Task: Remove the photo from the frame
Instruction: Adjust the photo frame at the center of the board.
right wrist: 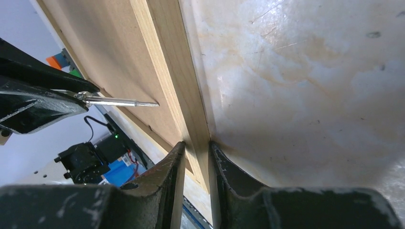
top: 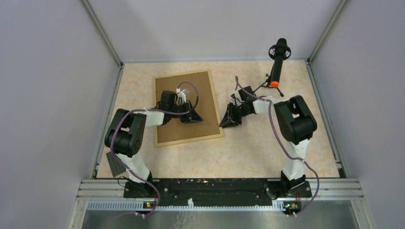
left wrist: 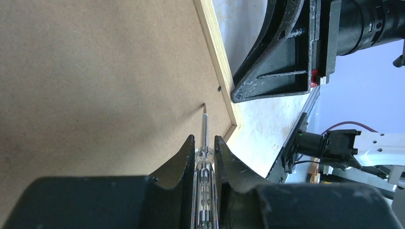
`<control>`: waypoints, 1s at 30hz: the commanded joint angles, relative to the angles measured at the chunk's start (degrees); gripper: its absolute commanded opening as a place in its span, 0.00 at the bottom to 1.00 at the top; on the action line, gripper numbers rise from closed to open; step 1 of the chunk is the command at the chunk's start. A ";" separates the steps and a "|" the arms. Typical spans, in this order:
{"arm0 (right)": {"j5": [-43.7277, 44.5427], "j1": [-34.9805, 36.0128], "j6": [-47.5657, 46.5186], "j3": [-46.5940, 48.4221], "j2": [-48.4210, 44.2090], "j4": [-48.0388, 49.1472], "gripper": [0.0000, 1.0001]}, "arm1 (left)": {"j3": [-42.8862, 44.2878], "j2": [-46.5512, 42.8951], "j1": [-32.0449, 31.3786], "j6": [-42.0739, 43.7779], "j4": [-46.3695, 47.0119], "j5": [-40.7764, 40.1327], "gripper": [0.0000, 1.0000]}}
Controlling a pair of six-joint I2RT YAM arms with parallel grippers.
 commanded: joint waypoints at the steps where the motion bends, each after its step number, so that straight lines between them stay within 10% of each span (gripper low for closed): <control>1: 2.27 1.39 -0.30 0.94 0.12 2.10 0.24 | -3.51 -1.64 -0.09 -2.28 6.10 -0.52 0.00; 16: 3.23 3.11 0.65 -1.41 -0.18 4.05 0.23 | -13.72 3.26 -1.87 -17.75 29.25 -4.13 0.00; 30: 3.62 3.66 1.24 -1.86 -0.12 4.50 0.21 | -12.81 5.95 -3.32 -19.43 31.38 -7.39 0.00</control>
